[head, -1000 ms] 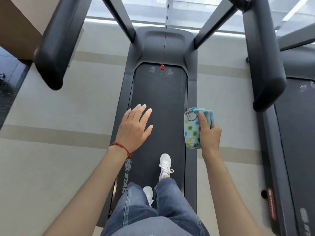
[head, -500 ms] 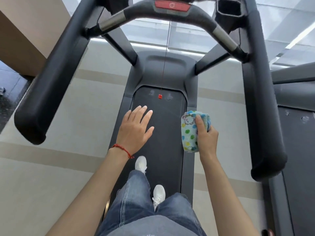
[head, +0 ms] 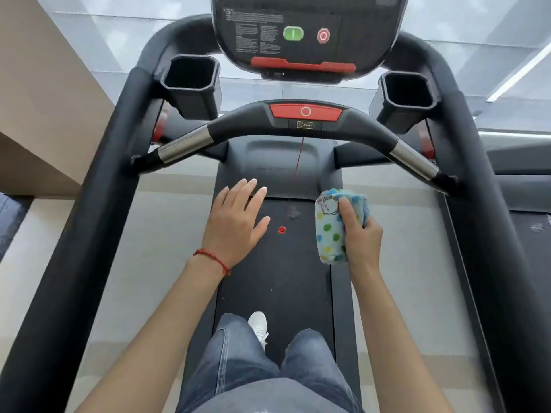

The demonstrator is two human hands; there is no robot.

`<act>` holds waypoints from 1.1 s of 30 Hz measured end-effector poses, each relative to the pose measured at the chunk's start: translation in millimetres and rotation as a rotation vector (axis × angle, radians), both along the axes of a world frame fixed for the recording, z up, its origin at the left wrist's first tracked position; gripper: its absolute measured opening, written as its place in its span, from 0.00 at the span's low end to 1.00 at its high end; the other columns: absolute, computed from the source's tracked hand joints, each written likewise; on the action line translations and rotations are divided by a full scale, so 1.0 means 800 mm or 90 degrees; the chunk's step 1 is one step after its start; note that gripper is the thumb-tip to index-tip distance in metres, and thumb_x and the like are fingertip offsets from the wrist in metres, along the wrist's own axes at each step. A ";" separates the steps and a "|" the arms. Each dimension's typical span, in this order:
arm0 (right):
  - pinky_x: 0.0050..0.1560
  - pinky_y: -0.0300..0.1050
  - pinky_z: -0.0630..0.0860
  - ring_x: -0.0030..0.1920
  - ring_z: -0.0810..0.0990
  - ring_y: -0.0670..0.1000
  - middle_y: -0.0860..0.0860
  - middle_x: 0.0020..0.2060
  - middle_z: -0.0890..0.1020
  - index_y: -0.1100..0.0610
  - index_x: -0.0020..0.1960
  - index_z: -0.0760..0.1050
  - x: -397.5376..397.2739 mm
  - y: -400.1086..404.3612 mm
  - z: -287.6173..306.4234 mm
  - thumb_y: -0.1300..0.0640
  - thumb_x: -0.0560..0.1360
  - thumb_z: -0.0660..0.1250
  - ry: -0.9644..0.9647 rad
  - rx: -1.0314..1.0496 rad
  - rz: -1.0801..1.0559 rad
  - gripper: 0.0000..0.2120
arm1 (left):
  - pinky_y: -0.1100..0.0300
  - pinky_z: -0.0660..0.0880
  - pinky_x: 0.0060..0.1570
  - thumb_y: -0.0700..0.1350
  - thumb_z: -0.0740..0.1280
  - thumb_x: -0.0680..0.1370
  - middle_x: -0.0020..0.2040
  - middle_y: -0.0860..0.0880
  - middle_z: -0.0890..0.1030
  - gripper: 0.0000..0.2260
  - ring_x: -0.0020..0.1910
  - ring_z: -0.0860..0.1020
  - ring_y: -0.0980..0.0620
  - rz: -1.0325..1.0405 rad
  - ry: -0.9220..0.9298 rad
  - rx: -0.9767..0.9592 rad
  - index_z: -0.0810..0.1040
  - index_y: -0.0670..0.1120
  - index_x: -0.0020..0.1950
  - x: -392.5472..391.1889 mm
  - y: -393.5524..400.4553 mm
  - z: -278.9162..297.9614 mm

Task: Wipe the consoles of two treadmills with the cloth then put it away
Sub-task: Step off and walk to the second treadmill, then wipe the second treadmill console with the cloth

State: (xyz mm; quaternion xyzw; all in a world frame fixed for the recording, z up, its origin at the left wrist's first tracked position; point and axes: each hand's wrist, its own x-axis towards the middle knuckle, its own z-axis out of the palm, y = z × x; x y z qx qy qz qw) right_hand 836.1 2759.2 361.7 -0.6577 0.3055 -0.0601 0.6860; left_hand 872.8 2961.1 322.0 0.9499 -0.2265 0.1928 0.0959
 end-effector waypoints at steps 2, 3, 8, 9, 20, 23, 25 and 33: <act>0.31 0.33 0.77 0.36 0.81 0.45 0.49 0.37 0.81 0.53 0.40 0.75 0.029 0.002 0.012 0.51 0.74 0.68 -0.010 0.004 -0.018 0.07 | 0.43 0.73 0.57 0.49 0.60 0.76 0.61 0.38 0.77 0.20 0.61 0.73 0.40 -0.002 -0.017 -0.009 0.76 0.38 0.62 0.034 0.003 0.011; 0.32 0.34 0.78 0.36 0.81 0.45 0.49 0.37 0.81 0.53 0.40 0.75 0.043 0.001 0.017 0.51 0.73 0.68 -0.014 0.009 -0.025 0.07 | 0.43 0.73 0.58 0.49 0.61 0.76 0.61 0.38 0.76 0.20 0.61 0.73 0.40 -0.001 -0.024 -0.017 0.76 0.38 0.62 0.049 0.003 0.017; 0.34 0.34 0.78 0.33 0.82 0.41 0.47 0.37 0.82 0.52 0.41 0.76 0.119 -0.014 0.046 0.49 0.73 0.68 -0.053 0.014 -0.039 0.07 | 0.41 0.71 0.60 0.48 0.62 0.76 0.62 0.37 0.76 0.20 0.62 0.73 0.39 0.000 -0.062 -0.033 0.75 0.38 0.63 0.120 -0.004 0.043; 0.35 0.35 0.79 0.35 0.82 0.41 0.47 0.38 0.82 0.52 0.41 0.76 0.135 -0.018 0.052 0.50 0.73 0.68 -0.070 0.013 -0.035 0.06 | 0.42 0.70 0.60 0.48 0.62 0.76 0.62 0.38 0.76 0.20 0.62 0.73 0.39 0.003 -0.072 -0.030 0.75 0.38 0.63 0.133 -0.005 0.049; 0.34 0.33 0.77 0.33 0.81 0.39 0.46 0.35 0.81 0.53 0.38 0.77 0.300 -0.070 0.092 0.51 0.73 0.68 -0.148 -0.024 0.034 0.08 | 0.43 0.69 0.62 0.49 0.62 0.76 0.63 0.38 0.75 0.20 0.63 0.72 0.39 0.063 -0.119 -0.025 0.75 0.38 0.64 0.278 -0.056 0.091; 0.36 0.35 0.78 0.35 0.82 0.42 0.47 0.35 0.82 0.53 0.40 0.77 0.341 -0.080 0.101 0.49 0.73 0.68 -0.150 -0.032 0.056 0.08 | 0.43 0.69 0.61 0.48 0.62 0.76 0.63 0.38 0.75 0.20 0.63 0.72 0.39 0.081 -0.133 -0.028 0.75 0.38 0.63 0.312 -0.066 0.104; 0.36 0.36 0.78 0.35 0.81 0.42 0.47 0.35 0.82 0.53 0.40 0.77 0.366 -0.083 0.107 0.49 0.73 0.68 -0.151 -0.029 0.055 0.08 | 0.42 0.70 0.61 0.49 0.61 0.76 0.62 0.38 0.75 0.20 0.63 0.72 0.39 0.082 -0.138 -0.029 0.75 0.38 0.63 0.333 -0.069 0.111; 0.34 0.35 0.76 0.33 0.81 0.41 0.47 0.34 0.81 0.52 0.38 0.77 0.464 -0.080 0.143 0.48 0.72 0.69 -0.206 -0.057 0.034 0.09 | 0.43 0.69 0.62 0.48 0.61 0.77 0.63 0.39 0.75 0.20 0.64 0.72 0.40 0.081 -0.173 -0.041 0.75 0.38 0.64 0.432 -0.059 0.143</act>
